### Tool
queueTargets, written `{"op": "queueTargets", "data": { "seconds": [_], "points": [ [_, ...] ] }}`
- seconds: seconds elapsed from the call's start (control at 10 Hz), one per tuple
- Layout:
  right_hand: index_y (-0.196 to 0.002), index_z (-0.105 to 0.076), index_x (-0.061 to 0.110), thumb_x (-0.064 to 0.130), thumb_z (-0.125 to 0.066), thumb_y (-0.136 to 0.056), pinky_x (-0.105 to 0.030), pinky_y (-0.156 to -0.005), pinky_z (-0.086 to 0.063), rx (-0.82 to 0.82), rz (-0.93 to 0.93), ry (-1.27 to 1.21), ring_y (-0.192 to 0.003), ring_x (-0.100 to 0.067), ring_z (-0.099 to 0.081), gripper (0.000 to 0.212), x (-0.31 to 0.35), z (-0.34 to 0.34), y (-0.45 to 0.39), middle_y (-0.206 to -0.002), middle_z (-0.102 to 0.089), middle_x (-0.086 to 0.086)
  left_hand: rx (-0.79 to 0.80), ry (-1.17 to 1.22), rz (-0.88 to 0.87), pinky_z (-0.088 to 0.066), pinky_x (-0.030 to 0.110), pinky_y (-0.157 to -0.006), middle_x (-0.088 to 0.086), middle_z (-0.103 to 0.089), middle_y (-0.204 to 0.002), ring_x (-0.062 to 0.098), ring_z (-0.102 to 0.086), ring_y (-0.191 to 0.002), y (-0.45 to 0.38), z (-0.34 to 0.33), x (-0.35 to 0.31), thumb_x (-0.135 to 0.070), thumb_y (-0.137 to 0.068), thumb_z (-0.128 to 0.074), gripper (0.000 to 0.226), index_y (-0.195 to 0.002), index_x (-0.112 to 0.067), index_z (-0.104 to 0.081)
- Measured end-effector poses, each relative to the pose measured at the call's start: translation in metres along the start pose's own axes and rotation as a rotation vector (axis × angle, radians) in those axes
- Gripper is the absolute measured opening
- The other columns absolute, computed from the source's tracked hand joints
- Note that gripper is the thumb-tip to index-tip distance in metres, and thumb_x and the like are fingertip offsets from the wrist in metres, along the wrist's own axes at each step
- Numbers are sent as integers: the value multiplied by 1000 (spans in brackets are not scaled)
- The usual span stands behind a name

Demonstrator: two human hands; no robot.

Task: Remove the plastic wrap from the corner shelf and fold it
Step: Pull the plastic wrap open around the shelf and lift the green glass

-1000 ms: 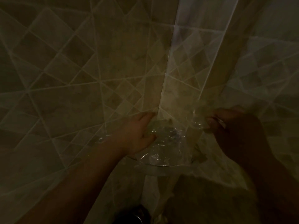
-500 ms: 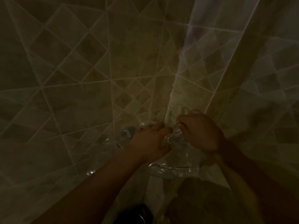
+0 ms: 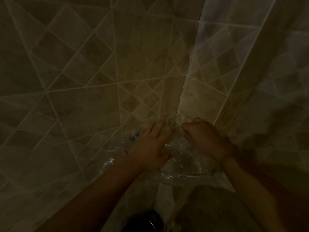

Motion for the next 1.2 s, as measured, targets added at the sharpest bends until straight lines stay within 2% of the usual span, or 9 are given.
{"op": "queueTargets", "data": {
  "seconds": [0.3,0.4,0.5,0.7,0.8,0.9,1.0,1.1,1.2],
  "points": [
    [-107,-62,19,23,-50,-89,-38,-87,-48,35,10,8,-104,-26,-56,22,0,-5,-6,-110,-66,-2,52,67,1,-20,46,-117,7,-14,-161,26,-12,-147,15,-6,5,-55,-88,-49,82,-151,-26,-5],
    [-124,-55,20,25,-55,-87,-25,-94,-40,-166,-10,-116,-113,-21,-51,38,-8,6,12,-128,-57,2,0,80,15,-14,47,-118,8,-5,-162,27,-1,-148,21,2,6,-58,-87,-50,88,-151,-25,0],
    [-119,-60,22,19,-55,-90,-5,-73,-35,-385,-368,-507,-103,-18,-58,30,-38,12,54,-112,-59,6,-47,98,83,-17,43,-114,8,-8,-162,25,-7,-147,30,10,16,-60,-84,-49,86,-151,-24,-8],
    [-108,-70,6,-4,-50,-89,-16,-74,-46,154,-420,-680,-88,-15,-67,29,-37,-42,73,-99,-70,-5,45,121,160,-24,36,-110,8,-24,-158,26,-24,-142,33,-7,28,-63,-85,-48,88,-151,-23,-6],
    [-108,-69,4,-18,-51,-81,-10,-66,-49,161,-289,-753,-75,-4,-65,40,-23,-43,68,-93,-71,-5,46,97,179,-29,36,-106,11,-37,-152,27,-33,-137,34,-12,30,-62,-83,-53,89,-151,-20,-15],
    [-107,-71,19,-10,-63,-80,-34,-85,-56,207,-163,-769,-97,-19,-69,40,-13,-45,65,-105,-74,-7,133,102,205,-32,35,-104,13,-47,-145,29,-41,-134,34,-15,32,-68,-82,-45,89,-150,-19,-14],
    [-111,-68,20,-15,-59,-80,-14,-70,-53,248,-22,-675,-83,4,-68,48,-9,-49,59,-86,-75,24,221,77,190,-26,36,-109,9,-35,-154,26,-31,-140,35,-19,30,-72,-84,-36,87,-150,-22,-10],
    [-115,-61,4,-17,-49,-83,-5,-55,-46,193,5,-580,-65,10,-65,40,-4,-47,52,-71,-73,19,249,-15,147,-24,38,-110,7,-32,-156,25,-27,-142,34,-19,28,-74,-84,-30,84,-149,-25,-13],
    [-100,-71,0,-7,-56,-84,-29,-76,-55,200,-48,-491,-89,-26,-70,22,-5,-45,54,-95,-72,-15,298,-91,147,-17,41,-114,5,-24,-159,23,-17,-146,36,-22,29,-77,-82,-20,86,-150,-25,-13]
  ]
}}
Point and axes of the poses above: each hand's wrist, its own y-axis away from the middle knuckle, its own z-axis out of the back of the hand, x = y × z, the point moved 6 cm from there along -y, towards the middle knuckle
